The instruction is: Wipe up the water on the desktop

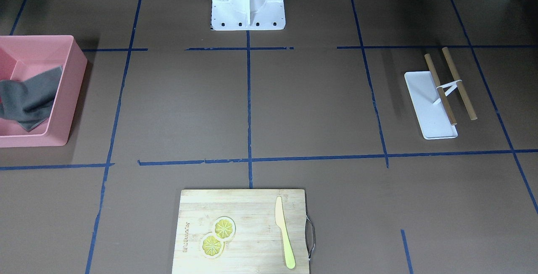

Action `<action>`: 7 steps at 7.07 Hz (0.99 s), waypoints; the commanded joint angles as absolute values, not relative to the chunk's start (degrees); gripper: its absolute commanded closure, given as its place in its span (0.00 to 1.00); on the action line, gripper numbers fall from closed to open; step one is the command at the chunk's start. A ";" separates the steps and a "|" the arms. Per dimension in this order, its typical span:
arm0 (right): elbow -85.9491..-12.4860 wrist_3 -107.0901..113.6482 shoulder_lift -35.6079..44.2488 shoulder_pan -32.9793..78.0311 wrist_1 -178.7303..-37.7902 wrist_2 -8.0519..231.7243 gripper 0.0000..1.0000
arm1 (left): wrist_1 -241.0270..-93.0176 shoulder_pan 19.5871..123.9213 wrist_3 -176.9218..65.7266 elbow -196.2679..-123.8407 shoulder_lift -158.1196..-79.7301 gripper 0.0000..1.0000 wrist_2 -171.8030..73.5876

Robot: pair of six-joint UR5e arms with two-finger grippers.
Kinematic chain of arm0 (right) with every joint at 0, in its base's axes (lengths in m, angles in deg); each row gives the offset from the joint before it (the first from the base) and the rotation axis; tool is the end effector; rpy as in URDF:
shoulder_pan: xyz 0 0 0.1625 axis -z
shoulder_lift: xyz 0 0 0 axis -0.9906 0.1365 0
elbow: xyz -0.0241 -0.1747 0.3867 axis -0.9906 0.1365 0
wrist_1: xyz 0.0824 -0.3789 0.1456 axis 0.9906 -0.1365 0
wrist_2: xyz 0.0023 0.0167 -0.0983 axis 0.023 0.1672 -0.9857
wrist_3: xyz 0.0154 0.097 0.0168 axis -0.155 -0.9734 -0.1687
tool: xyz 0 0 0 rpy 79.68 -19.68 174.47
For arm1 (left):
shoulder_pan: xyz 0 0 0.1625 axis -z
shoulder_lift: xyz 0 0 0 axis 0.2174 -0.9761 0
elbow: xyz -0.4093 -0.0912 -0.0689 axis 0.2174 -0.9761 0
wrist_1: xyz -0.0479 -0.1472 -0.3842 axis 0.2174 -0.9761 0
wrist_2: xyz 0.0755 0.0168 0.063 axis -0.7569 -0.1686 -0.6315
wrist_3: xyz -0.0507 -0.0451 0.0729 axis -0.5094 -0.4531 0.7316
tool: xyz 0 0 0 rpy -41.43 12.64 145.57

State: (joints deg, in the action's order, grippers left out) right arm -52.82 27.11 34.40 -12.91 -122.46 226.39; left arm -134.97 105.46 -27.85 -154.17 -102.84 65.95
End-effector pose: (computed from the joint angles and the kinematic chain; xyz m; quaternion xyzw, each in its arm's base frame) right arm 0.0960 -0.4060 0.6789 0.0092 -0.4044 -0.0029 0.9145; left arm -0.0866 -0.5048 0.6767 -0.0023 0.3989 0.0561 0.9153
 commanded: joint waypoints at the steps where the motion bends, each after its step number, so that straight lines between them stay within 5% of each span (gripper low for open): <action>1: -51.23 26.90 33.30 -13.64 -122.39 226.80 0.00 | -134.94 105.46 -28.12 -154.16 -102.85 0.00 65.94; 7: -51.41 25.76 33.21 -13.91 -122.39 227.68 0.00 | -134.85 105.46 -31.46 -154.60 -102.94 0.00 65.68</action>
